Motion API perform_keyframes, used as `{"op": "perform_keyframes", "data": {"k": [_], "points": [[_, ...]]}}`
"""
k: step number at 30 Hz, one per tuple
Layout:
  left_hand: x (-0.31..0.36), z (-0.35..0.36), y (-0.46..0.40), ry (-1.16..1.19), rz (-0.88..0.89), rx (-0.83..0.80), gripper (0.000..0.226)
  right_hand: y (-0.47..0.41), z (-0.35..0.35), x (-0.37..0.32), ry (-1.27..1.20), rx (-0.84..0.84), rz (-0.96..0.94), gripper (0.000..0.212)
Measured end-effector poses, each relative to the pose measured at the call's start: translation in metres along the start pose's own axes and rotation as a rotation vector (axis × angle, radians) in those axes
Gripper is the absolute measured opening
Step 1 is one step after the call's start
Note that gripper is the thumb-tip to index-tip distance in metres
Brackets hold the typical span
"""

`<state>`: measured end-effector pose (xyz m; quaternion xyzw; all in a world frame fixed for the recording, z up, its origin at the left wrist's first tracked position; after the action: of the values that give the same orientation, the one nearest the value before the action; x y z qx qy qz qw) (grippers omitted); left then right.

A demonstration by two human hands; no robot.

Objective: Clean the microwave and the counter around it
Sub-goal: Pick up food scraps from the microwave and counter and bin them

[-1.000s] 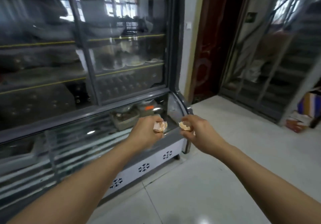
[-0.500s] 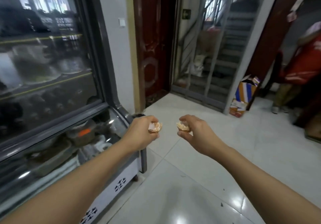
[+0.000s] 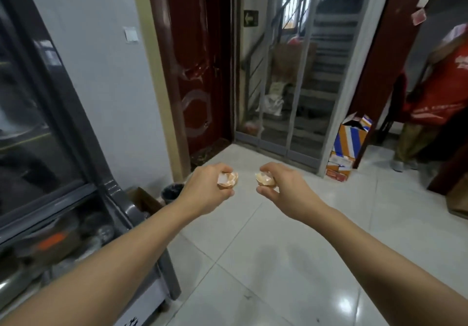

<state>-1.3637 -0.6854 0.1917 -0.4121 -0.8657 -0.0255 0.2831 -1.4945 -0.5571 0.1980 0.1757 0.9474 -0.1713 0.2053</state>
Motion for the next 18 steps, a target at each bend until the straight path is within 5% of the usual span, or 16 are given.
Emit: {"op": "perform_keyframes", "data": {"k": [18], "points": [[-0.005, 0.076, -0.261, -0.010, -0.304, 0.109, 0.044, -0.275, 0.006, 0.173, -0.059, -0.172, -0.206, 0.044]]}}
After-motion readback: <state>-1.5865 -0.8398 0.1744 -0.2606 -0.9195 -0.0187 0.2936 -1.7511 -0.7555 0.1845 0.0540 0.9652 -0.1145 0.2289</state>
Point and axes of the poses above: each hand's wrist, its own y-axis away from the middle knuckle, its own z-axis out of the palm, x = y × z, the point moved 4 cm from there along -y, towards the middle knuckle, and after that the axes turned 1 degree about y, right-handed, at the moved point
